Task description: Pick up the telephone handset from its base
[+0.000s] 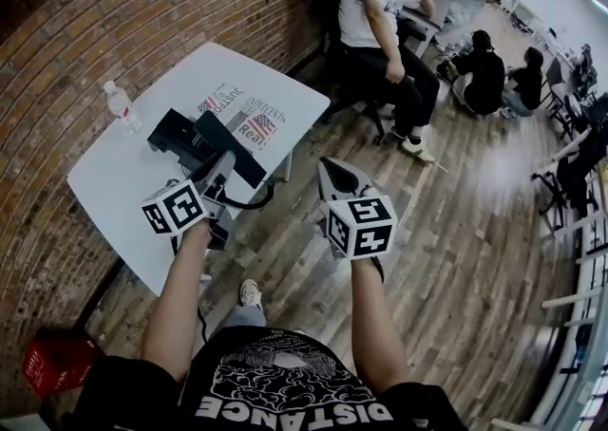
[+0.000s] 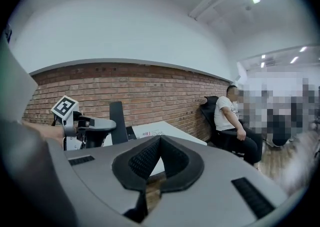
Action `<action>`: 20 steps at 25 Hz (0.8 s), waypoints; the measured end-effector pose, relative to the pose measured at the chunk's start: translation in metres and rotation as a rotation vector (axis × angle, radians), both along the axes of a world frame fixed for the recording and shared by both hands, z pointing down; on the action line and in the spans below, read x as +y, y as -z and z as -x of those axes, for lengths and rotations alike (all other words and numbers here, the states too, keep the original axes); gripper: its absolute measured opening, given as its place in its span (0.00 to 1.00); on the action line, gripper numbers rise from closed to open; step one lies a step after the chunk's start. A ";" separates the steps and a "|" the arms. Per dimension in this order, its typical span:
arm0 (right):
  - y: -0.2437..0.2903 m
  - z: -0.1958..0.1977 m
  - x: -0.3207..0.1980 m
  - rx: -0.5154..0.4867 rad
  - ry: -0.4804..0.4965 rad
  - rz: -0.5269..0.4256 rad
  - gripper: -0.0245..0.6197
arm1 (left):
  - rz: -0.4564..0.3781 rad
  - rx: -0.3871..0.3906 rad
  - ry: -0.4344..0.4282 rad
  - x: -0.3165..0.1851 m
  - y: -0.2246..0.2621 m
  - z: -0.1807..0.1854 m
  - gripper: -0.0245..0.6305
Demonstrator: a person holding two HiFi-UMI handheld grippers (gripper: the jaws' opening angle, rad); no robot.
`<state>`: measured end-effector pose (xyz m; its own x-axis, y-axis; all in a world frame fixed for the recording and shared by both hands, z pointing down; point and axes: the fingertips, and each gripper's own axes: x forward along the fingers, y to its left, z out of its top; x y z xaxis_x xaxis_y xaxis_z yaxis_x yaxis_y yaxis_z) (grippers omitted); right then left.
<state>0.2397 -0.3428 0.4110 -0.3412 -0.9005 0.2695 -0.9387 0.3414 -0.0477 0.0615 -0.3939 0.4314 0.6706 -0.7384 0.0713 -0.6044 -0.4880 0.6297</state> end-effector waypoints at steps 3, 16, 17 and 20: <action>0.004 -0.012 0.017 0.002 -0.009 -0.012 0.04 | -0.022 -0.016 -0.024 0.018 0.006 -0.020 0.15; 0.011 -0.044 0.076 0.018 -0.048 -0.042 0.04 | -0.099 -0.103 -0.066 0.077 0.020 -0.062 0.15; 0.011 -0.045 0.079 0.017 -0.050 -0.043 0.04 | -0.105 -0.112 -0.068 0.080 0.020 -0.063 0.15; 0.012 -0.047 0.085 0.016 -0.051 -0.046 0.04 | -0.107 -0.127 -0.066 0.085 0.019 -0.065 0.15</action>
